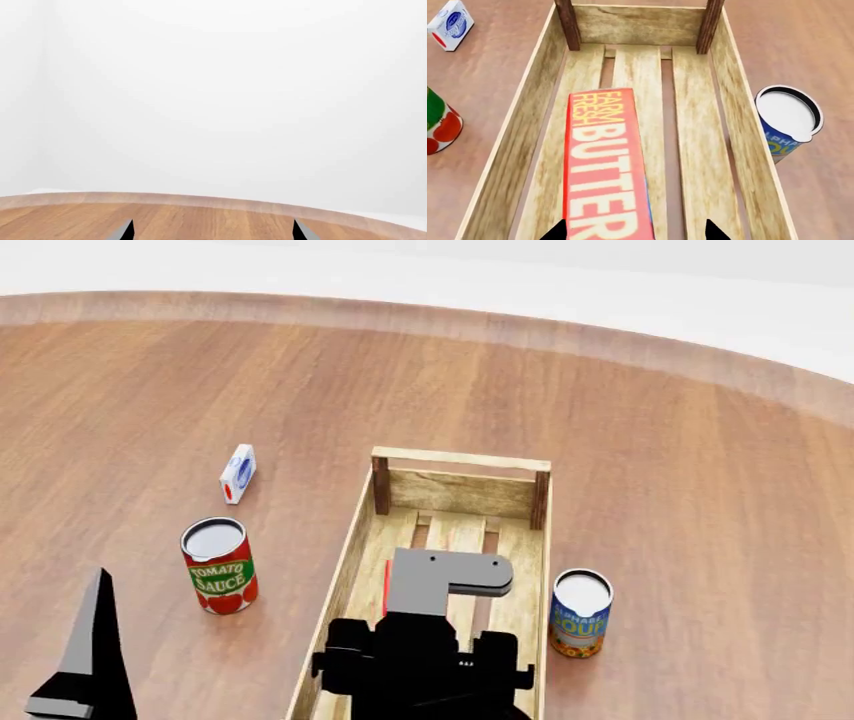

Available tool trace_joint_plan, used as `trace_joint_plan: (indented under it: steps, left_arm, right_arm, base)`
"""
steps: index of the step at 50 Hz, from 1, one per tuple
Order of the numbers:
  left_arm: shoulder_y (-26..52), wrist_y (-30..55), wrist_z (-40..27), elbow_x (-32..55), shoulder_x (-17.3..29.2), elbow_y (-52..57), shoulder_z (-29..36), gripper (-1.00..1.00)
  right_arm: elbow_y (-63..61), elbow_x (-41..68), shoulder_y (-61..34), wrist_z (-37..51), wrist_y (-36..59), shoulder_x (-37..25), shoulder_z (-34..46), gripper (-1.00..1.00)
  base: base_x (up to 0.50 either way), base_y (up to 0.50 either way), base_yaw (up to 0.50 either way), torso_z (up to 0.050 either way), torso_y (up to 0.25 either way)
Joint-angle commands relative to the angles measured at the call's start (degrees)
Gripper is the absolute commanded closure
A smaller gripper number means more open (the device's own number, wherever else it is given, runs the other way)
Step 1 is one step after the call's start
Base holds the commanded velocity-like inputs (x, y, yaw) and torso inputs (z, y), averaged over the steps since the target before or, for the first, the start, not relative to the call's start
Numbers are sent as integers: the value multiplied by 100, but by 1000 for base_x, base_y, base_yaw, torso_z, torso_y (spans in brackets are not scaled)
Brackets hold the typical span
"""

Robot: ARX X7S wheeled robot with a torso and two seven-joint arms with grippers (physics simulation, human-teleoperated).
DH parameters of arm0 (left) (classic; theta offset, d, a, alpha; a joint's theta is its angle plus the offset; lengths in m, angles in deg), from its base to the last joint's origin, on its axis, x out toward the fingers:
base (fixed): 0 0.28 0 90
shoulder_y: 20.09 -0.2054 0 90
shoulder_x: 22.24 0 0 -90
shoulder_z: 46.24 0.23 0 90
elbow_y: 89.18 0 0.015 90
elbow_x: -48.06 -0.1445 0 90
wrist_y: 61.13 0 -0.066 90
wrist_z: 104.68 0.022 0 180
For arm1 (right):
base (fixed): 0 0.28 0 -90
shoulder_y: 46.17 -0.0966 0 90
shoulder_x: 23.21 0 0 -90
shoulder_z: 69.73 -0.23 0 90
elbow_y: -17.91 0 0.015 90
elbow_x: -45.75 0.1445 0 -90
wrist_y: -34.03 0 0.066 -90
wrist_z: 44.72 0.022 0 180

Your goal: Pick up the butter and put it in the tray.

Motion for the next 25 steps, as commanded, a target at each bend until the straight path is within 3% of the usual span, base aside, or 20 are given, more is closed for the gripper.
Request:
trace_joint_plan:
  steps: [1,20,25]
  left_arm:
    - [-5,-1,-23,25,26,33,-2,-100]
    - [15,23,-66,73,71,73,-6,-100]
    - [12,24,-78,71,80,88,3,-100]
  right_arm:
    - [-783,160,-46,463,-114,-364,110,-100]
    - [-3405,-100,-327,1988,32,-1364,194,-100]
    - [-3959,-470,-369,2018,-82,-1558,324,-100]
  base:
    - [0,0,0,0,0]
    - [0,0,0,0,0]
    - [0,0,0,0,0]
